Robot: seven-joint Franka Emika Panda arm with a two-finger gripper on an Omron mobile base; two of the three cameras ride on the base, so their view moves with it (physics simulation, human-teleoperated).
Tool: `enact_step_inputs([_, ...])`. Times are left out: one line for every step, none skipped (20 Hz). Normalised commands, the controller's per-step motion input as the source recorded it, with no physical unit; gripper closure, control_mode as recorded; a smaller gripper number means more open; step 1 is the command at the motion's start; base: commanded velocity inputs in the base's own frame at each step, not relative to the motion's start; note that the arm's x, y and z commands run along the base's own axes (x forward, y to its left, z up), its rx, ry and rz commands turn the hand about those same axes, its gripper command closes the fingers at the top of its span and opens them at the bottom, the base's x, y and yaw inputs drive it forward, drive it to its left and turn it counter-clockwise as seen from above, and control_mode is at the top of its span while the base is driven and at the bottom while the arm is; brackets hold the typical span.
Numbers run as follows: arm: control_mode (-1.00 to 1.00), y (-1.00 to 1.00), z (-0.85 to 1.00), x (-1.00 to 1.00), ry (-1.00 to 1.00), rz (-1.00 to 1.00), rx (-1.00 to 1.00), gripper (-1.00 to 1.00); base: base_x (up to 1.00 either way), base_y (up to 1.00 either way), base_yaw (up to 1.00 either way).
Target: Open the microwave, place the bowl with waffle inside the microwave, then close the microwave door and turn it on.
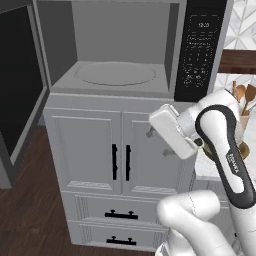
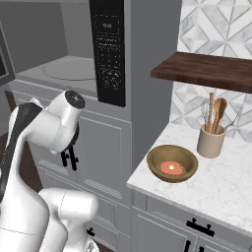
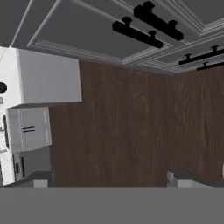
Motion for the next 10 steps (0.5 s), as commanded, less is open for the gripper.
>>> enact_step_inputs([-1.00, -1.00, -0.41, -0.34, -0.02, -0.17, -0.07, -1.00, 0.00, 0.00, 0.00])
enact_step_inputs([-1.00, -1.00, -0.44, -0.26, -0.02, -0.21, -0.03, -1.00, 0.00, 0.00, 0.00])
enact_step_inputs([-1.00, -1.00, -0.46, -0.19, -0.03, -0.23, -0.02, -1.00, 0.00, 0.00, 0.00])
enact_step_inputs([-1.00, -1.00, -0.49, -0.13, -0.06, -0.25, 0.00, -1.00, 0.00, 0.00, 0.00])
enact_step_inputs([-1.00, -1.00, -0.49, -0.02, -0.06, -0.25, 0.00, -1.00, 0.00, 0.00, 0.00])
enact_step_inputs([-1.00, -1.00, -0.48, 0.00, -0.05, -0.24, 0.00, -1.00, 0.00, 0.00, 0.00])
enact_step_inputs([-1.00, -1.00, -0.46, 0.00, -0.04, -0.23, -0.03, -1.00, 0.00, 0.00, 0.00])
enact_step_inputs([-1.00, -1.00, -0.46, 0.00, -0.03, -0.22, -0.04, -1.00, 0.00, 0.00, 0.00])
enact_step_inputs([-1.00, -1.00, -0.47, 0.00, -0.01, -0.22, -0.05, -1.00, 0.00, 0.00, 0.00])
enact_step_inputs([-1.00, -1.00, -0.44, 0.00, 0.00, -0.22, -0.08, -1.00, 0.00, 0.00, 0.00])
